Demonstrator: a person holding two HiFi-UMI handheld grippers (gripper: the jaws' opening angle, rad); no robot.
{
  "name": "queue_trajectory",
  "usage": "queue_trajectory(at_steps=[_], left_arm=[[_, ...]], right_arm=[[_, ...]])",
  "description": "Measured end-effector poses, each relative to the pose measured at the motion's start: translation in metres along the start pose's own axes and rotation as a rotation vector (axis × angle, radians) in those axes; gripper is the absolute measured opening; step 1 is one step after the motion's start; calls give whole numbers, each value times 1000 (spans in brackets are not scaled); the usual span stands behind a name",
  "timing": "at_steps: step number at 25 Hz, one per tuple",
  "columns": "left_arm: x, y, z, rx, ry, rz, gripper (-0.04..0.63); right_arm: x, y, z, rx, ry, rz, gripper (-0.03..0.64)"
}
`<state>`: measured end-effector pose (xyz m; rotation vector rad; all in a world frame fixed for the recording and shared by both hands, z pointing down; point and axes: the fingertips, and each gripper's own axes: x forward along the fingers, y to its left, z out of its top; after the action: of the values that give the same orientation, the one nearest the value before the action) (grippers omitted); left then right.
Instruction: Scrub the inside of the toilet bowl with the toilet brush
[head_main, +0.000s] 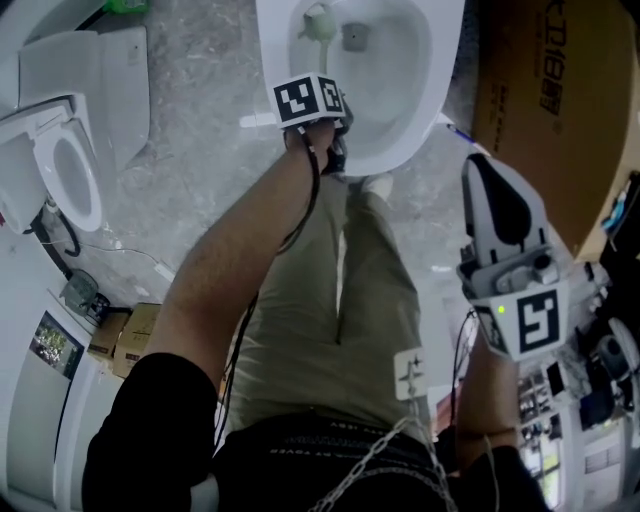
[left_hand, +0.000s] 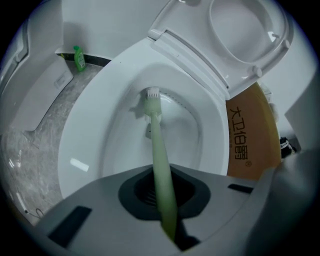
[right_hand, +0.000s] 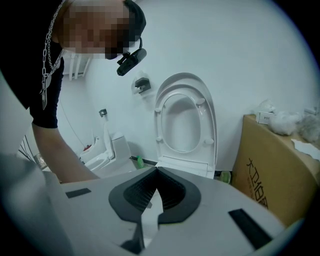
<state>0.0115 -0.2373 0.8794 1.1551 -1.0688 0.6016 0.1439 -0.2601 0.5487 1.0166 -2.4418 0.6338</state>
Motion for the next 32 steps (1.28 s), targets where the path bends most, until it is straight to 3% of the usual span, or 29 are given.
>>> queue_trajectory(at_steps=[5,19,28,32], left_arm=[[8,-10,9,109,8,21,2],[28,-38,10,263,60,28,2],[32,-47,1,503,132,47,2],[34,-47,-9,608,184,73,2]], right_arm=[[-6,-1,0,29,-8,-18,3],[-33,-8,-12,47,-14,-54,3],[-52,-8,-28,9,-7,-32,3],[-53,-6,-23,59,-19,-46,3]])
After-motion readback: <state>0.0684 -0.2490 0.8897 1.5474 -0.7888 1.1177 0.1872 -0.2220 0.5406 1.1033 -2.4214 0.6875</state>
